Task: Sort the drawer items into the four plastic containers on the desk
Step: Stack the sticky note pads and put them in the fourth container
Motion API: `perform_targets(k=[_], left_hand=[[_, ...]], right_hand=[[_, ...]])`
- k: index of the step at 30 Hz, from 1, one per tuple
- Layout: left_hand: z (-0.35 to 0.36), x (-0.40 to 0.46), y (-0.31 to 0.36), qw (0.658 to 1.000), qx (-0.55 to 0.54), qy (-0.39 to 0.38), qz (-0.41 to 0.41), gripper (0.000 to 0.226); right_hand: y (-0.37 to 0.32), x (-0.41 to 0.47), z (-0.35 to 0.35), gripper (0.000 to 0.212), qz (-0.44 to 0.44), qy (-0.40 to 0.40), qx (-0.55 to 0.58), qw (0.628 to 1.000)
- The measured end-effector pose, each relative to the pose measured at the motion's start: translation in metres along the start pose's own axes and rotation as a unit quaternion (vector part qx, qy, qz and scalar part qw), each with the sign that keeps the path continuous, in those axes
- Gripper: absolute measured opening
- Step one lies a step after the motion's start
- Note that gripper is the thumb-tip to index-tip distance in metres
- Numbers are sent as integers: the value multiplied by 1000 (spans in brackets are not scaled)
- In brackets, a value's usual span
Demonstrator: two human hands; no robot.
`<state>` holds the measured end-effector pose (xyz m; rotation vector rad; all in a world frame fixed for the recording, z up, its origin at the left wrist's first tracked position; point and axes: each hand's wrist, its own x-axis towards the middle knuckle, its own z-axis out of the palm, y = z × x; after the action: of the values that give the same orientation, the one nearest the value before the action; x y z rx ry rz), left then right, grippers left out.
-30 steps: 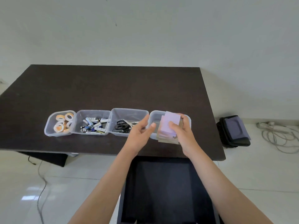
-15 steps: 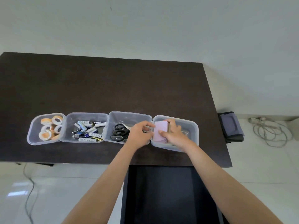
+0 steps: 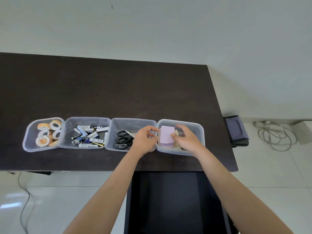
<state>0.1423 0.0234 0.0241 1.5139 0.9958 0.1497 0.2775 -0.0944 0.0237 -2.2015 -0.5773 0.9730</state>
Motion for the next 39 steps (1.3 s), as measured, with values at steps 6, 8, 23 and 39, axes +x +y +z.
perform_targets(k=[6, 8, 23, 39], left_hand=[[-1, -4, 3, 1000, 11, -13, 4, 28], [-1, -4, 5, 1000, 3, -23, 1, 30], [-6, -6, 11, 999, 20, -45, 2, 29], [-7, -5, 9, 999, 15, -47, 2, 28]], right_hand=[[-3, -2, 3, 62, -7, -45, -102, 994], [-7, -2, 4, 67, -16, -46, -112, 993], [-5, 6, 0, 42, 44, -13, -42, 998], [-13, -5, 4, 17, 39, 87, -81, 992]])
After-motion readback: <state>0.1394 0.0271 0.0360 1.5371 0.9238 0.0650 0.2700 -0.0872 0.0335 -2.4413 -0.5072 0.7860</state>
